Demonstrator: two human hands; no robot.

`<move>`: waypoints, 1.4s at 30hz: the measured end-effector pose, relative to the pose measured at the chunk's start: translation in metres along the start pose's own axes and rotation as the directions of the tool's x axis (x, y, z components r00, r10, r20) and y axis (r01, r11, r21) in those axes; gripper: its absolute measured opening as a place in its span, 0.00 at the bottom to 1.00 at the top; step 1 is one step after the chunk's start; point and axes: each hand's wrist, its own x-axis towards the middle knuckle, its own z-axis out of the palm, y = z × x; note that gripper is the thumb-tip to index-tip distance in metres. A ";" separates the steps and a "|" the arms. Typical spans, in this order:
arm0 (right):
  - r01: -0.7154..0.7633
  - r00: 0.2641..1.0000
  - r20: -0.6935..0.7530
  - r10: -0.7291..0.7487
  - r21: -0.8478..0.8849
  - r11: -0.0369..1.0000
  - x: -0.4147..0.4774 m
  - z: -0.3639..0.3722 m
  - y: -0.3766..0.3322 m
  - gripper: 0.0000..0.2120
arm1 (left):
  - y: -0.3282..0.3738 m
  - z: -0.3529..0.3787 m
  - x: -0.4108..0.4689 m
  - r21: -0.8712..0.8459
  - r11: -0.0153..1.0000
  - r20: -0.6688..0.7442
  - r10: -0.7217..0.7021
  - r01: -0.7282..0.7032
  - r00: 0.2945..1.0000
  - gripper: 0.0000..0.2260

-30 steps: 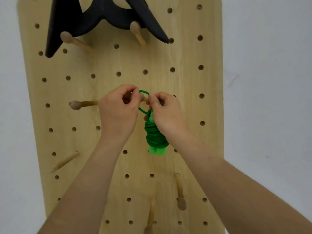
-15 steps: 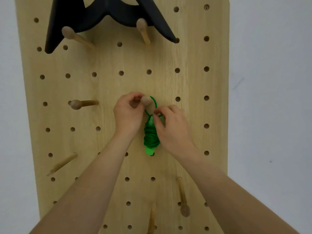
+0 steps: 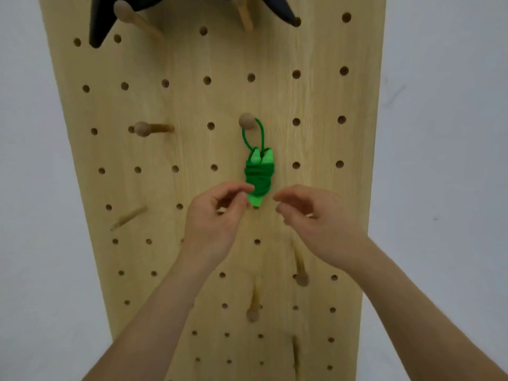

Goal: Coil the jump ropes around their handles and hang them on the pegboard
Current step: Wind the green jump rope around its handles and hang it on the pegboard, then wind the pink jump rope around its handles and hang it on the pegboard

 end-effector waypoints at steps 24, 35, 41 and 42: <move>-0.448 0.288 0.845 0.450 -0.296 0.843 -0.420 0.268 0.008 0.16 | -0.127 -0.248 -0.494 0.646 0.426 0.171 -0.889 0.633 0.424 0.22; -0.965 -0.193 0.709 0.678 -0.264 0.001 -0.677 0.553 0.076 0.21 | -0.363 -0.286 -0.793 0.718 0.155 0.194 -0.981 0.678 0.018 0.12; -0.973 -0.233 0.697 0.679 -0.171 -0.157 -0.821 0.707 0.157 0.30 | -0.547 -0.219 -0.968 0.846 0.300 0.337 -0.942 0.441 -0.006 0.26; -0.970 -0.242 0.691 0.682 -0.179 -0.162 -0.844 0.726 0.170 0.27 | -0.577 -0.208 -0.992 0.864 0.306 0.334 -0.942 0.399 -0.002 0.29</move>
